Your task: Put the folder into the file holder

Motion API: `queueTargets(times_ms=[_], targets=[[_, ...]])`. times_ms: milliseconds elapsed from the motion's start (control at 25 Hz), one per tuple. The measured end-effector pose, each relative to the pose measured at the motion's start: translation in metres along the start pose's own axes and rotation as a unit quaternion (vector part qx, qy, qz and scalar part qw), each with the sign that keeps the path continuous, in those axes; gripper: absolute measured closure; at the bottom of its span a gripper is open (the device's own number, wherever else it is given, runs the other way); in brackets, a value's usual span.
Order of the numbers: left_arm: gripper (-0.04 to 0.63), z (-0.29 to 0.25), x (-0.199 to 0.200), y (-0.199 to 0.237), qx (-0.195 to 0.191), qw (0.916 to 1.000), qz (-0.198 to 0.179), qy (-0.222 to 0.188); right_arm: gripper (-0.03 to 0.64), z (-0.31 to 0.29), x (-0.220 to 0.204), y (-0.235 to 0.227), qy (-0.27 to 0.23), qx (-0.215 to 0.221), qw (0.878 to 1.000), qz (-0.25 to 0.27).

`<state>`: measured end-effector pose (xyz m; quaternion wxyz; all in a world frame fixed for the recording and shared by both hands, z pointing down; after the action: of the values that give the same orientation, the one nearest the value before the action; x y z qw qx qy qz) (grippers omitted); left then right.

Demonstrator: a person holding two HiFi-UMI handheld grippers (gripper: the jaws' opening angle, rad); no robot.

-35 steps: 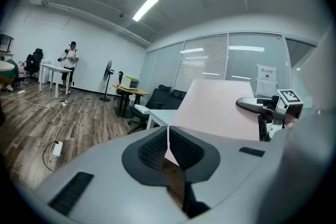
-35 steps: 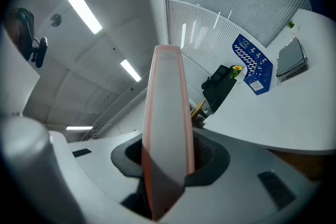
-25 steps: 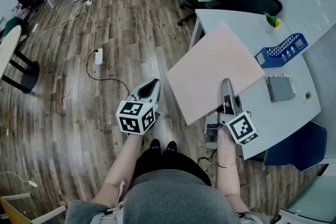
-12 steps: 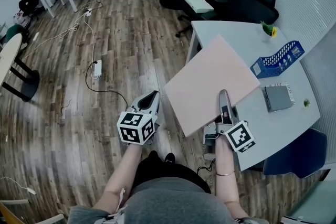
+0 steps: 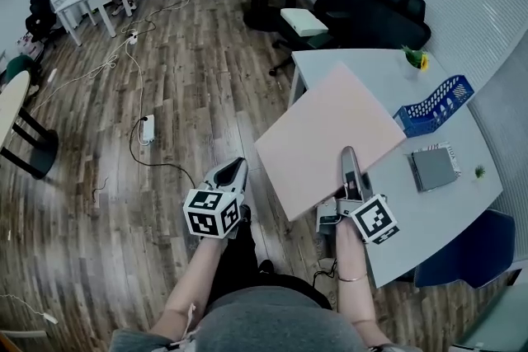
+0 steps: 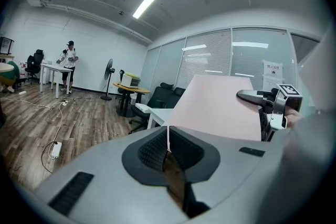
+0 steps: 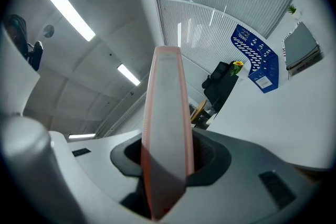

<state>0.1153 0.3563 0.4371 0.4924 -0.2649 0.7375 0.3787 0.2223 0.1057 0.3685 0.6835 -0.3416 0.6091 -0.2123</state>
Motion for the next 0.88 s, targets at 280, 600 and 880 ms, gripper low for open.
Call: queueTargets(times_ms=[280, 600, 880], targets=[[0.566, -0.069, 0.02, 0.035, -0.023, 0.9997, -0.01, 0.008, 0.453, -0.063, 0.013, -0.014, -0.024, -0.019, 1.0, -0.001], [0.566, -0.158, 0.069, 0.096, -0.066, 0.9974, -0.022, 0.019, 0.453, -0.156, 0.029, -0.011, -0.068, -0.039, 0.997, -0.003], [0.566, -0.226, 0.099, 0.134, -0.105, 0.9936, -0.031, 0.028, 0.453, -0.21, 0.042, -0.016, -0.108, -0.072, 0.992, -0.002]])
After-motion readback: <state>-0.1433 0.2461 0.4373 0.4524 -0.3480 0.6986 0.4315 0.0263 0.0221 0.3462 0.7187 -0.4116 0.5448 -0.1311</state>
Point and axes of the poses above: the fingertips, and each gripper's own axes: z backward along the fingers, y to its left, x out of its top, the point moved 4 cm from there along z, backward along the fingers, and after that the axes turned 6 degrees about -x, right-handed, at the moved point
